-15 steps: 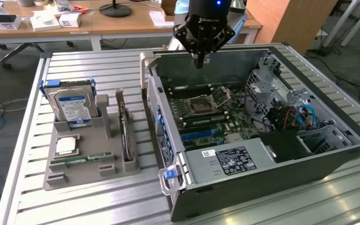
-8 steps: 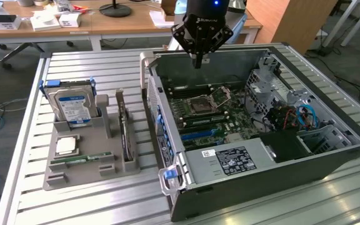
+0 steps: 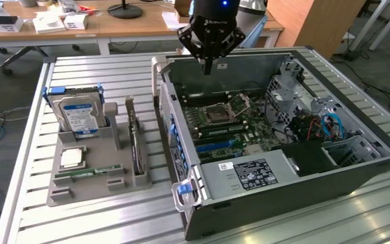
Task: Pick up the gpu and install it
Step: 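Reach for the gpu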
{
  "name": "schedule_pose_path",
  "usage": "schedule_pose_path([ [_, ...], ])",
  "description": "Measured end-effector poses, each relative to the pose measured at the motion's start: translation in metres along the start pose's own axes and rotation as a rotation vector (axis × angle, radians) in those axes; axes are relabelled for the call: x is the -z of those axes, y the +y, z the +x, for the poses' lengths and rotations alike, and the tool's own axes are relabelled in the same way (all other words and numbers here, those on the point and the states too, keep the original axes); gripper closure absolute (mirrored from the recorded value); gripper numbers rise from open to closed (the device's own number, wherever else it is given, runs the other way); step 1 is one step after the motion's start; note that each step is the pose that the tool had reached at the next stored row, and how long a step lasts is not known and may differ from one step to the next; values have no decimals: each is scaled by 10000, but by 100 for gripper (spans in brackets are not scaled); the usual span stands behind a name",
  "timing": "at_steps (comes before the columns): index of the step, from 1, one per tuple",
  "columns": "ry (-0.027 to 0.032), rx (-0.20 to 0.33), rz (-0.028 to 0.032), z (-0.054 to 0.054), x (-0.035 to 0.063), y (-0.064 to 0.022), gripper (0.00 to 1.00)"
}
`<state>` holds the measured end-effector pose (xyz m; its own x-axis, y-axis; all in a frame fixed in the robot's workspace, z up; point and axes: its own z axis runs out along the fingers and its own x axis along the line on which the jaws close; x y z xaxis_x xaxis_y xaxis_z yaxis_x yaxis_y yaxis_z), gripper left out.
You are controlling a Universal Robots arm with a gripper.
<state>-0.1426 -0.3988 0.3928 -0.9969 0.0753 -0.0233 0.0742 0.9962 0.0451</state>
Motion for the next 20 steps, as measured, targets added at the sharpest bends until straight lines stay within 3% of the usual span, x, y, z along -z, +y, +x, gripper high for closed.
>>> schedule_pose_path([
  [20,-15,-1,-1,561,-2,-38,89],
])
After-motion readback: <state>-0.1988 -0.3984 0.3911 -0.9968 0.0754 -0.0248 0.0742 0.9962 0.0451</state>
